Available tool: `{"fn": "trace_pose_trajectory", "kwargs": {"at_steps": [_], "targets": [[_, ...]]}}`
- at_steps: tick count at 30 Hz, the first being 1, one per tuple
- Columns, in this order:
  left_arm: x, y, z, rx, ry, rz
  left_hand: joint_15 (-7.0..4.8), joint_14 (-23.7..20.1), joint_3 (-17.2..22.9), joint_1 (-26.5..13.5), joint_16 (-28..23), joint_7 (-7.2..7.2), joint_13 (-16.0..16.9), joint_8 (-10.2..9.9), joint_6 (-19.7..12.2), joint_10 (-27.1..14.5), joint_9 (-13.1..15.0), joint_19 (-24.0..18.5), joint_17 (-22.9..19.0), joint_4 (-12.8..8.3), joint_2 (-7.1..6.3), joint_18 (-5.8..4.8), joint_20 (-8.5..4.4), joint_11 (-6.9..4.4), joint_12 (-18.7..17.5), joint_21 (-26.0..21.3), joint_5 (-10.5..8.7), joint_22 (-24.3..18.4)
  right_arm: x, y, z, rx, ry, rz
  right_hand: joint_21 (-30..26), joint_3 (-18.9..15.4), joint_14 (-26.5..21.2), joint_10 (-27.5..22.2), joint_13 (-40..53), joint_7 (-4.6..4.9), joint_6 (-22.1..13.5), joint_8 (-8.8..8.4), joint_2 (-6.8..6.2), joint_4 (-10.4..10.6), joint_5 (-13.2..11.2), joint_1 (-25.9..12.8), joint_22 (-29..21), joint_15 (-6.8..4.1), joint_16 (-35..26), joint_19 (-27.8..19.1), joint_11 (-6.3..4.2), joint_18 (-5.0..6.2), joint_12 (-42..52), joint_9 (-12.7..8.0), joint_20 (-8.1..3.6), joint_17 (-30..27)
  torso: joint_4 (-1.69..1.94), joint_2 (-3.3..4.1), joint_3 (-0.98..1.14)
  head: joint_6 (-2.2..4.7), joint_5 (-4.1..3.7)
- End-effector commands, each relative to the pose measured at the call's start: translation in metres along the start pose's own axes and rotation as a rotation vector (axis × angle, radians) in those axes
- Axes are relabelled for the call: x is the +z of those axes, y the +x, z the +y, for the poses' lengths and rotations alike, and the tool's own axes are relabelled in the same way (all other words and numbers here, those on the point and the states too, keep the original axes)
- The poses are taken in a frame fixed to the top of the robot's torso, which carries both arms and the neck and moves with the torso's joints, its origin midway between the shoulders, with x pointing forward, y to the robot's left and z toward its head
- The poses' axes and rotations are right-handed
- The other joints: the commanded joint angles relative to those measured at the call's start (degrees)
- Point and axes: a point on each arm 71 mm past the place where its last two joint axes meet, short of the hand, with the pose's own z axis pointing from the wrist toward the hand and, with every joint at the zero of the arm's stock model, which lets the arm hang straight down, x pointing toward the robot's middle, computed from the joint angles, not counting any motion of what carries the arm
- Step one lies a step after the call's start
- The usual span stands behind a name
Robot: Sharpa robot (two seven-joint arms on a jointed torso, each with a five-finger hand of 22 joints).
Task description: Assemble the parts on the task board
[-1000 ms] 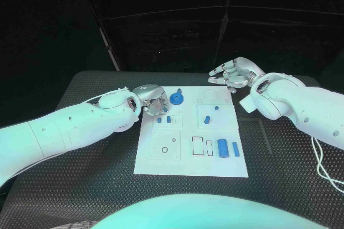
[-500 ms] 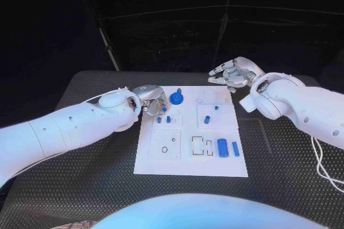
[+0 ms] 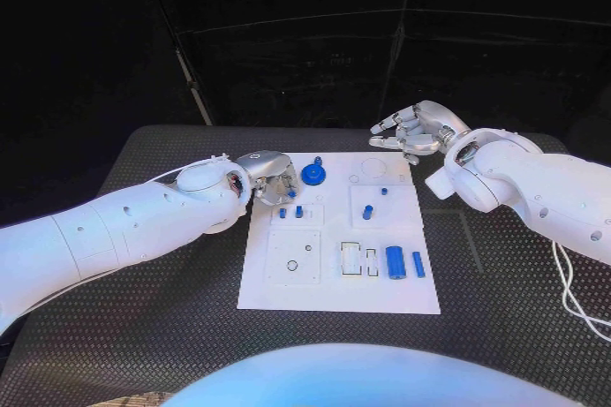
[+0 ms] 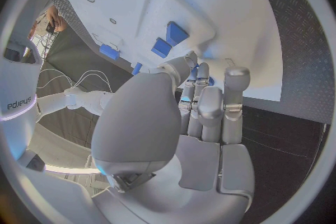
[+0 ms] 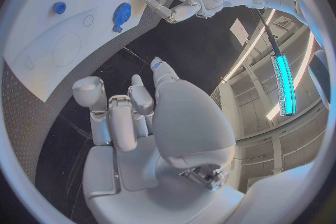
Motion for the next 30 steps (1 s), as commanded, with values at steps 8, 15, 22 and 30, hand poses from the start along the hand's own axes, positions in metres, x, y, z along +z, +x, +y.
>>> {"fn": "trace_pose_trajectory", "kwargs": {"at_steps": [8,15,22,30], "targets": [[-0.001,-0.001,0.0,-0.015,0.004,-0.009,0.31,0.07,0.4,-0.57,-0.07,-0.11,0.14,0.0,0.27,0.45,0.09,0.06,0.39,0.36,0.28,-0.58,0.33,0.16,-0.34,-0.1,0.2,0.15,0.0,0.0,0.002,0.002,-0.009,0.001,-0.02,-0.43,3.16,0.3,0.04,-0.05,0.37,0.41,0.4,0.05,-0.23,-0.14,0.04,-0.42,-0.11,0.18,-0.1,0.51,0.24,-0.03,-0.07,2.13,-0.01,-0.02,-0.03,0.03,-0.08],[-0.003,-0.005,0.003,-0.067,-0.004,-0.029,0.24,0.15,0.53,-0.61,0.02,-0.2,0.21,0.12,0.56,0.72,0.17,0.15,0.61,0.43,0.52,-0.58,0.31,0.07,-0.35,-0.06,0.19,0.21,0.0,0.0,0.002,0.002,-0.009,0.001,-0.03,-0.47,3.16,0.29,0.01,-0.05,0.38,0.43,0.42,0.11,-0.23,-0.22,0.03,-0.42,-0.12,0.18,-0.09,0.51,0.23,-0.03,-0.08,2.13,0.03,-0.03,-0.03,0.14,-0.1],[-0.004,-0.008,0.006,-0.139,-0.015,-0.051,0.22,0.19,0.55,-0.62,0.05,-0.22,0.22,0.14,0.62,0.78,0.18,0.19,0.71,0.45,0.58,-0.59,0.3,0.05,-0.35,0.0,0.19,0.24,0.0,-0.001,0.001,0.002,-0.008,0.0,-0.03,-0.47,3.16,0.29,0.01,-0.05,0.38,0.43,0.42,0.11,-0.23,-0.22,0.03,-0.42,-0.12,0.18,-0.09,0.51,0.23,-0.03,-0.08,2.13,0.0,-0.05,-0.03,0.17,0.0],[-0.006,-0.009,0.01,-0.19,-0.025,-0.053,0.2,0.17,0.58,-0.64,0.02,-0.25,0.23,0.17,0.71,0.86,0.21,0.16,0.61,0.47,0.65,-0.56,0.29,0.01,-0.37,-0.14,0.19,0.18,0.0,-0.002,0.0,0.001,-0.006,-0.003,-0.03,-0.47,3.16,0.29,0.01,-0.05,0.38,0.43,0.42,0.11,-0.23,-0.22,0.03,-0.42,-0.12,0.18,-0.09,0.51,0.23,-0.03,-0.08,2.13,0.0,-0.01,0.03,0.16,0.01]]}}
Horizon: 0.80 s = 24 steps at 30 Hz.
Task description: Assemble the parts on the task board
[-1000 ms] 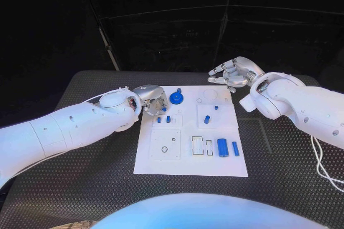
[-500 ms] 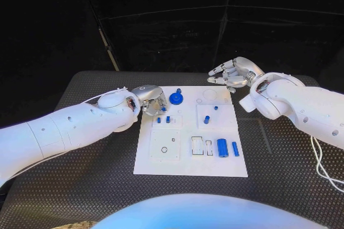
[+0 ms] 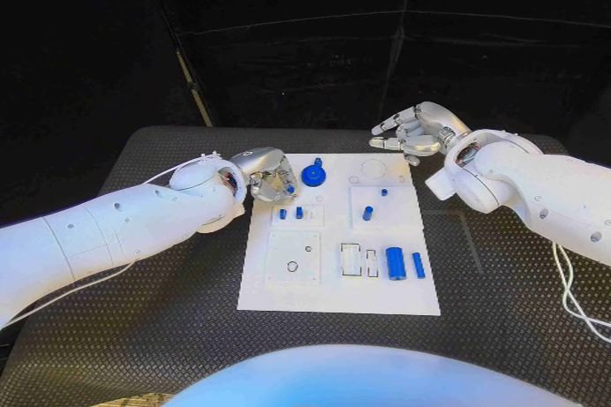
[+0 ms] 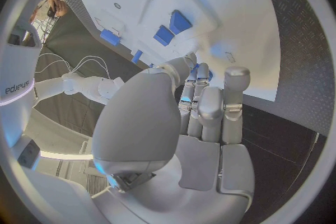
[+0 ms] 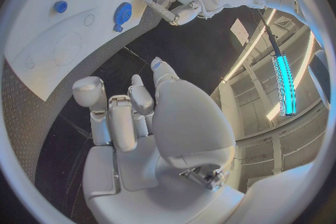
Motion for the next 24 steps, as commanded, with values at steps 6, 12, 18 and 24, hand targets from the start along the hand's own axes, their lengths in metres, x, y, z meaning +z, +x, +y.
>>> {"fn": "trace_pose_trajectory", "kwargs": {"at_steps": [6,12,18,24], "targets": [[-0.0006,-0.0017,0.0008,-0.083,0.004,-0.008,0.19,0.12,0.15,-0.39,-0.03,-0.05,0.06,0.28,0.5,0.42,0.09,0.11,-0.19,0.07,0.29,-0.53,0.28,0.03,-0.4,-0.27,0.19,-0.08,0.0001,-0.0008,0.0013,0.002,-0.008,0.0,-0.04,-0.35,3.17,0.3,0.01,-0.05,0.39,0.27,0.45,0.01,-0.24,-0.3,0.01,-0.42,-0.12,0.18,-0.1,0.51,0.24,-0.03,-0.08,2.11,-0.03,0.02,0.06,-0.08,-0.01],[0.0001,0.001,-0.0016,-0.098,0.02,-0.019,0.19,0.14,0.09,-0.47,0.0,-0.07,0.03,0.24,0.46,0.28,0.08,0.1,-0.08,0.07,0.17,-0.53,0.28,0.06,-0.54,-0.34,0.19,-0.09,0.0003,-0.0006,0.0013,0.002,-0.008,0.0,-0.04,-0.35,3.17,0.3,0.01,-0.05,0.39,0.27,0.45,0.01,-0.24,-0.3,0.01,-0.42,-0.12,0.18,-0.1,0.51,0.24,-0.03,-0.08,2.11,-0.02,0.0,0.05,0.03,-0.03],[0.0009,0.005,-0.0033,-0.105,0.035,-0.031,0.2,0.13,0.11,-0.43,0.0,-0.08,0.01,0.21,0.43,0.2,0.08,0.08,-0.09,0.02,0.14,-0.52,0.28,0.06,-0.62,-0.4,0.19,-0.11,0.0004,-0.0005,0.0014,0.002,-0.008,0.001,-0.04,-0.35,3.17,0.3,0.01,-0.05,0.39,0.27,0.45,0.01,-0.24,-0.3,0.01,-0.42,-0.12,0.18,-0.1,0.51,0.24,-0.03,-0.08,2.11,-0.03,0.06,0.03,0.07,-0.08],[0.0023,0.0078,-0.0043,-0.108,0.041,-0.033,0.2,0.11,0.12,-0.39,-0.01,-0.08,-0.01,0.17,0.39,0.13,0.07,0.05,-0.09,-0.03,0.1,-0.51,0.27,0.07,-0.69,-0.5,0.19,-0.15,0.0003,-0.0004,0.0014,0.002,-0.007,0.001,-0.04,-0.35,3.17,0.3,0.01,-0.05,0.39,0.27,0.45,0.01,-0.24,-0.3,0.01,-0.42,-0.12,0.18,-0.1,0.51,0.24,-0.03,-0.08,2.11,-0.08,0.05,0.04,0.08,-0.09]]}}
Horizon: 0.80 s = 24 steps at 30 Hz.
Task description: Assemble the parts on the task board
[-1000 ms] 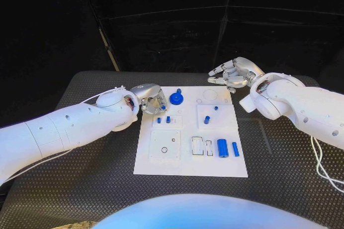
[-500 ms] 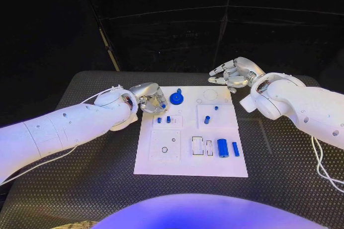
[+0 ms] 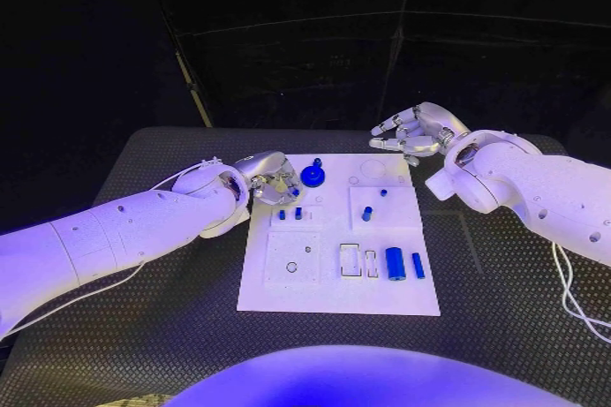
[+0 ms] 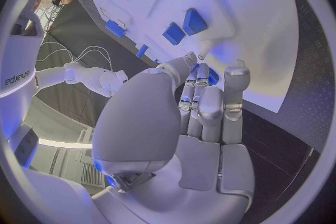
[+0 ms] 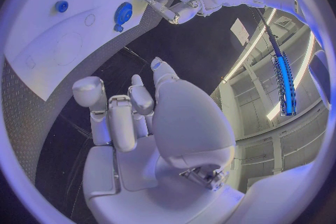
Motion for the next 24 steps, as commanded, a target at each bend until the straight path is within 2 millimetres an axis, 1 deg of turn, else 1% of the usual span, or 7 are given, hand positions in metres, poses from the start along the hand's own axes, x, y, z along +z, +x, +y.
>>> {"fn": "trace_pose_trajectory", "kwargs": {"at_steps": [1,5,9,14,16,19,24], "targets": [[0.001,-0.0017,-0.0025,-0.014,0.026,-0.024,0.2,0.11,0.13,-0.39,-0.01,-0.08,0.02,0.21,0.37,0.11,0.04,0.05,0.02,-0.03,0.1,-0.5,0.27,0.07,-0.2,-0.17,0.19,-0.11,0.0002,-0.0002,0.0018,0.002,-0.008,0.002,-0.04,-0.35,3.17,0.3,0.01,-0.05,0.39,0.27,0.45,0.01,-0.24,-0.3,0.01,-0.42,-0.12,0.18,-0.1,0.52,0.24,-0.03,-0.09,2.11,-0.01,0.02,0.0,0.03,-0.04],[0.0015,-0.0011,-0.0022,-0.014,0.025,-0.024,0.2,0.11,0.13,-0.39,-0.01,-0.08,0.02,0.21,0.37,0.11,0.04,0.05,0.02,-0.03,0.1,-0.5,0.27,0.07,-0.2,-0.17,0.19,-0.11,0.0002,-0.0001,0.0019,0.002,-0.009,0.002,-0.04,-0.35,3.17,0.3,0.01,-0.05,0.39,0.27,0.45,0.01,-0.24,-0.3,0.01,-0.42,-0.12,0.18,-0.1,0.52,0.24,-0.03,-0.09,2.11,0.02,0.0,-0.03,0.0,-0.09],[0.0018,-0.0005,-0.0012,-0.014,0.021,-0.019,0.22,-0.03,0.16,-0.35,-0.14,-0.08,-0.02,0.14,0.27,-0.06,0.02,-0.17,-0.33,-0.09,0.07,-0.42,0.28,0.12,-0.31,-0.67,0.2,-0.34,0.0003,0.0,0.002,0.003,-0.009,0.002,-0.04,-0.35,3.17,0.3,0.01,-0.05,0.39,0.27,0.45,0.01,-0.24,-0.3,0.01,-0.42,-0.12,0.18,-0.1,0.52,0.24,-0.03,-0.09,2.11,0.04,-0.01,0.0,-0.05,-0.12],[0.002,0.0001,0.0007,-0.013,0.012,-0.01,0.34,-0.43,0.23,-0.38,-0.44,-0.09,-0.13,0.04,0.13,-0.68,0.01,-0.66,-0.99,-0.11,0.04,-0.27,0.33,0.27,-0.53,-1.67,0.19,-0.77,0.0002,-0.0001,0.0019,0.003,-0.008,0.002,-0.02,-0.38,3.17,0.35,0.06,-0.06,0.39,0.3,0.48,0.04,-0.24,-0.35,0.05,-0.43,-0.11,0.21,-0.1,0.51,0.29,-0.03,-0.09,2.14,-0.03,0.04,-0.01,-0.08,-0.16],[0.002,0.0003,0.0015,-0.012,0.008,-0.007,0.38,-0.55,0.24,-0.39,-0.51,-0.1,-0.16,0.07,0.19,-0.88,0.03,-0.78,-1.12,-0.12,0.04,-0.25,0.36,0.31,-0.55,-1.87,0.19,-0.84,0.0001,-0.0004,0.0017,0.002,-0.008,0.002,-0.02,-0.38,3.17,0.35,0.06,-0.06,0.39,0.3,0.48,0.04,-0.24,-0.35,0.05,-0.43,-0.11,0.21,-0.1,0.51,0.29,-0.03,-0.09,2.14,0.03,-0.01,-0.05,-0.13,-0.25],[0.0019,0.0009,0.0024,-0.012,0.002,0.002,0.43,-0.67,0.22,-0.45,-0.57,-0.11,-0.19,0.12,0.3,-1.14,0.06,-0.88,-1.24,-0.11,0.01,-0.22,0.39,0.36,-0.57,-2.06,0.19,-0.89,0.0,-0.0004,0.0016,0.002,-0.007,0.002,-0.02,-0.38,3.17,0.35,0.06,-0.06,0.39,0.3,0.48,0.04,-0.24,-0.35,0.05,-0.43,-0.11,0.21,-0.1,0.51,0.29,-0.03,-0.09,2.14,0.02,-0.02,-0.02,-0.23,-0.18],[0.002,0.0016,0.0031,-0.012,-0.003,0.01,0.51,-0.87,0.15,-0.6,-0.68,-0.1,-0.25,0.15,0.36,-1.62,0.09,-1.04,-1.48,-0.07,-0.09,-0.2,0.46,0.45,-0.61,-2.34,0.18,-0.98,0.0002,-0.0003,0.0017,0.002,-0.007,0.002,-0.02,-0.38,3.17,0.35,0.06,-0.06,0.39,0.3,0.48,0.04,-0.24,-0.35,0.05,-0.43,-0.11,0.21,-0.1,0.51,0.29,-0.03,-0.09,2.14,0.06,-0.01,-0.04,-0.27,-0.2]]}}
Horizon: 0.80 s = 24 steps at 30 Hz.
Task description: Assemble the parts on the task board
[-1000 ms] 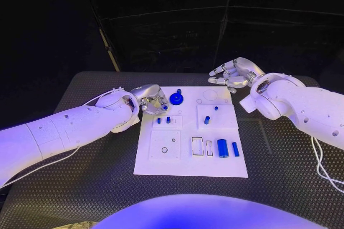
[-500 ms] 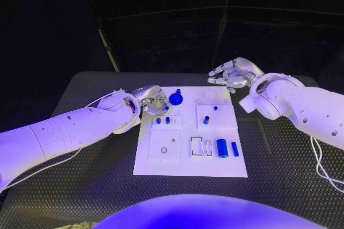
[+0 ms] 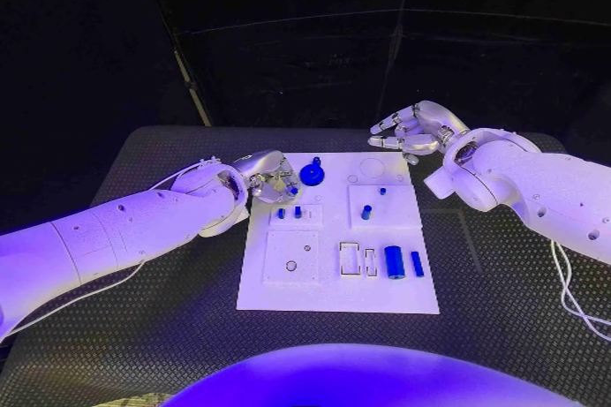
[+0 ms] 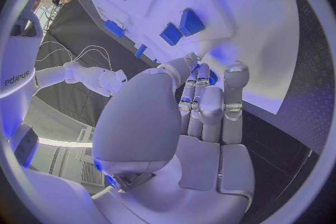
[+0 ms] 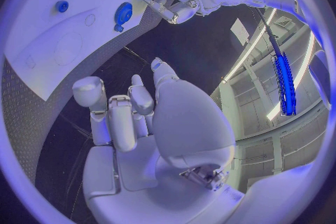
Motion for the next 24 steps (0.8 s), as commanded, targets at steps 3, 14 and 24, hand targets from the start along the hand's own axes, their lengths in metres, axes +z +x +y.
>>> {"fn": "trace_pose_trajectory", "kwargs": {"at_steps": [3,14,24], "targets": [[0.0005,0.0006,-0.0003,-0.007,-0.001,0.016,0.11,-0.51,0.14,-0.64,-0.45,-0.09,-0.1,0.15,0.37,-0.63,0.09,-0.6,-0.19,-0.06,-0.11,-0.19,-0.01,0.18,-0.32,-0.44,0.18,-0.09,0.0003,-0.0001,0.0017,0.003,-0.008,0.002,-0.02,-0.39,3.17,0.34,0.06,-0.06,0.39,0.3,0.24,0.05,-0.24,-0.12,0.05,-0.43,-0.11,0.21,-0.1,0.51,0.29,-0.04,-0.09,2.15,0.02,-0.02,-0.01,-0.11,0.03],[0.0006,0.0012,0.0002,-0.007,-0.006,0.022,0.26,-0.68,0.14,-0.77,-0.48,0.02,-0.18,0.15,0.41,-1.49,0.12,-0.73,-0.25,-0.01,-0.13,-0.17,0.11,0.37,-0.34,-0.69,0.18,-0.11,0.0006,0.0001,0.0017,0.003,-0.008,0.003,-0.02,-0.39,3.17,0.34,0.06,-0.06,0.39,0.3,0.24,0.05,-0.24,-0.12,0.05,-0.43,-0.11,0.21,-0.1,0.51,0.29,-0.04,-0.09,2.15,0.03,0.0,0.01,-0.21,0.07],[0.0005,0.0015,0.0015,-0.007,-0.013,0.027,0.47,-0.79,0.12,-0.84,-0.45,0.3,-0.22,0.07,0.31,-2.49,0.12,-0.79,-0.22,-0.03,-0.25,-0.17,0.27,0.66,-0.33,-0.86,0.18,-0.09,0.0005,-0.0001,0.0016,0.003,-0.008,0.003,-0.02,-0.39,3.17,0.34,0.06,-0.06,0.39,0.3,0.24,0.05,-0.24,-0.12,0.05,-0.43,-0.11,0.21,-0.1,0.51,0.29,-0.04,-0.09,2.15,0.01,0.01,0.0,-0.29,0.06]]}}
